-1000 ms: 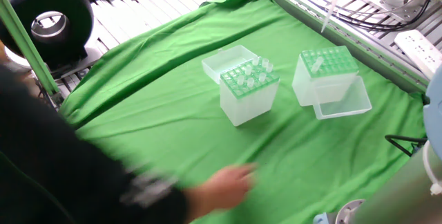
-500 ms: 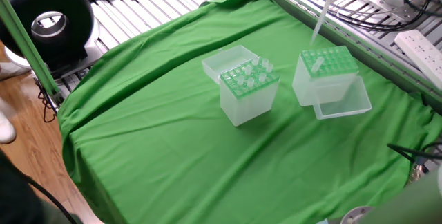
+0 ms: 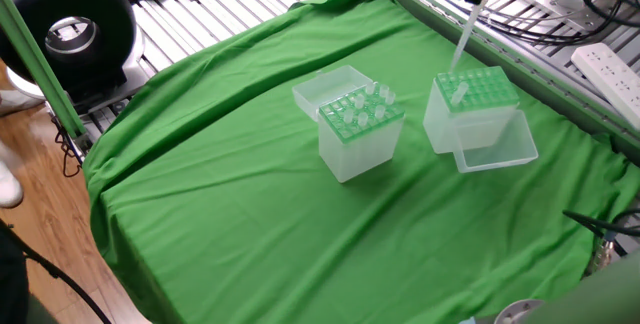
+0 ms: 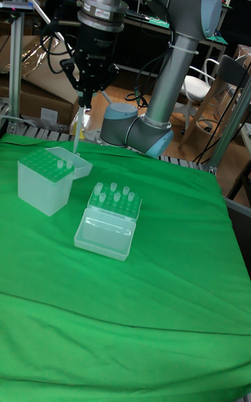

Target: Insert a large pipette tip into the holder for large pipette tips

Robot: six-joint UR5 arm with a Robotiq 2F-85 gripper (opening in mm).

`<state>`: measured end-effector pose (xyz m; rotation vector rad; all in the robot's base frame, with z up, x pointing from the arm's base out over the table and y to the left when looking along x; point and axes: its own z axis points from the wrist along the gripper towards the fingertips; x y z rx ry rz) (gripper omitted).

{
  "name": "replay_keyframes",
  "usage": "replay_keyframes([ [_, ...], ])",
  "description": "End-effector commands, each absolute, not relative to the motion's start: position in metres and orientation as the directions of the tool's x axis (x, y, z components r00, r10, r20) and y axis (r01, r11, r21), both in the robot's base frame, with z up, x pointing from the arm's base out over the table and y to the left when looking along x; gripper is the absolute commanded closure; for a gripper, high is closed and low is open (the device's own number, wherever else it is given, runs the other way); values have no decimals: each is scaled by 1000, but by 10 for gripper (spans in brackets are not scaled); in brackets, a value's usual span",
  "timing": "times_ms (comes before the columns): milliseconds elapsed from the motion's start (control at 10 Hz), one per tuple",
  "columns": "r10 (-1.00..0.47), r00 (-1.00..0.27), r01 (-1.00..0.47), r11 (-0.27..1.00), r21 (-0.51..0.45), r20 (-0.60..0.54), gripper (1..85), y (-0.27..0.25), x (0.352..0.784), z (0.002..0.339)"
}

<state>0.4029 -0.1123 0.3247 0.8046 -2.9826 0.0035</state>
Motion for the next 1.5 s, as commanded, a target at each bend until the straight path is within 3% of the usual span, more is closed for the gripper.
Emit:
replay_keyframes([
  [0, -544, -838, -542, 839, 50, 39, 850, -81, 407, 324],
  [400, -430, -901, -428, 903, 38, 52, 850, -3, 441, 329],
  [800, -458, -889, -458, 889, 11, -2, 850, -16, 457, 297],
  [1400, -448, -894, -448, 894, -4, -28, 850, -10, 459, 279],
])
